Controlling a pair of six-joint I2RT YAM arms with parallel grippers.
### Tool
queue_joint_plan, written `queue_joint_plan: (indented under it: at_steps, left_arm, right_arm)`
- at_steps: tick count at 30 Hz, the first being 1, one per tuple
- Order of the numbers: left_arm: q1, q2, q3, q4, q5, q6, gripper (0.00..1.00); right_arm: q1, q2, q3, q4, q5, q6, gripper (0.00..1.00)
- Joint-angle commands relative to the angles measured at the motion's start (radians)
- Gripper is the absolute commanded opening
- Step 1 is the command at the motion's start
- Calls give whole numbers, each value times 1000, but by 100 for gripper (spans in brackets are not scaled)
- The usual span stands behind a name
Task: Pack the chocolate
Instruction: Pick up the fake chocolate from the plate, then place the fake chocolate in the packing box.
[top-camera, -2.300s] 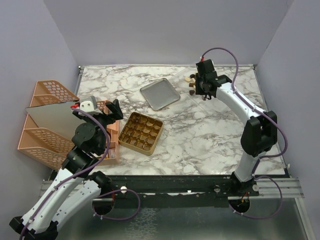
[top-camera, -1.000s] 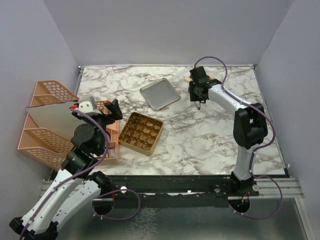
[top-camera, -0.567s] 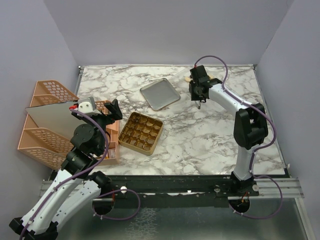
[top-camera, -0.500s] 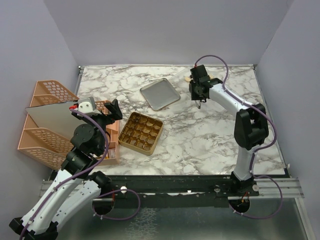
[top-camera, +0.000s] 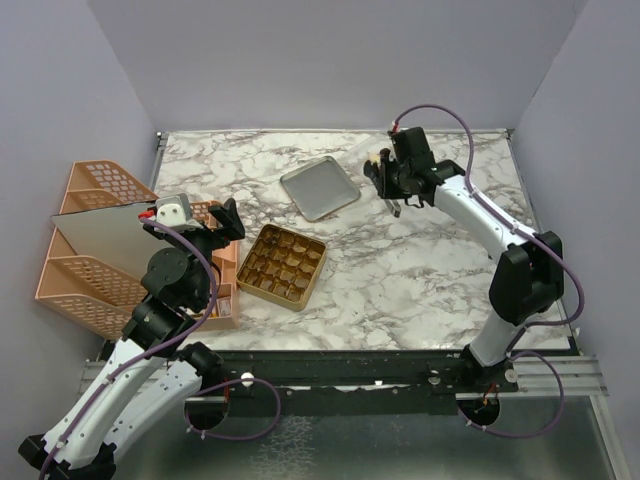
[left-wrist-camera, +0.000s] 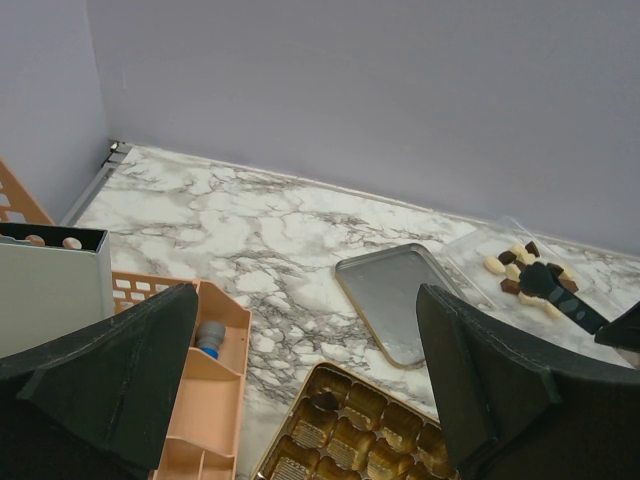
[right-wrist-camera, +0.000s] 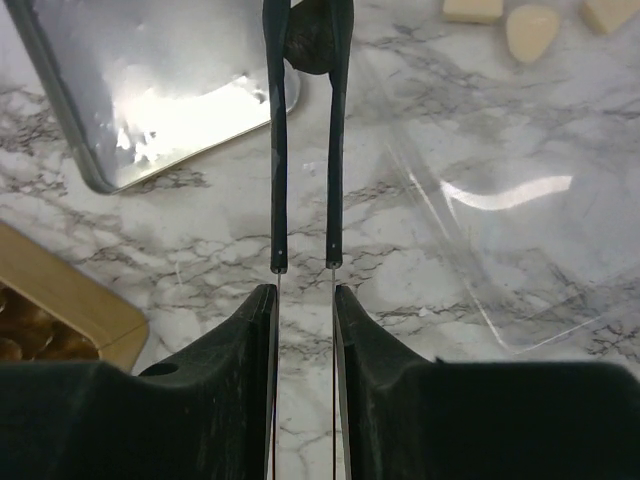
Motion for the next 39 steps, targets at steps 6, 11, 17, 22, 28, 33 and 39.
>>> queue_joint_plan:
  at_steps: [6, 11, 17, 22, 28, 33, 39]
  left_arm:
    - [-3, -4, -13, 17, -8, 9, 99]
    - [-2, -5, -12, 16, -13, 11, 99]
    - [-3, -12, -12, 15, -18, 11, 99]
    - [-3, -11, -14, 15, -17, 11, 99]
    - [-3, -12, -14, 14, -18, 11, 99]
    - [-3, -10, -14, 15, -15, 11, 99]
    - [-3, -8, -14, 15, -18, 11, 99]
  right_arm:
    - [121, -84, -87, 52, -187, 63, 27]
    - [177, -104, -104, 72, -239, 81, 27]
    - [258, -93, -97, 72, -246, 91, 27]
    - [307, -78, -90, 78, -238, 103, 27]
    - [365, -59, -80, 67, -235, 110, 28]
    - [386, -50, -84, 63, -234, 114, 28]
    - [411, -32, -80, 60, -246, 116, 28]
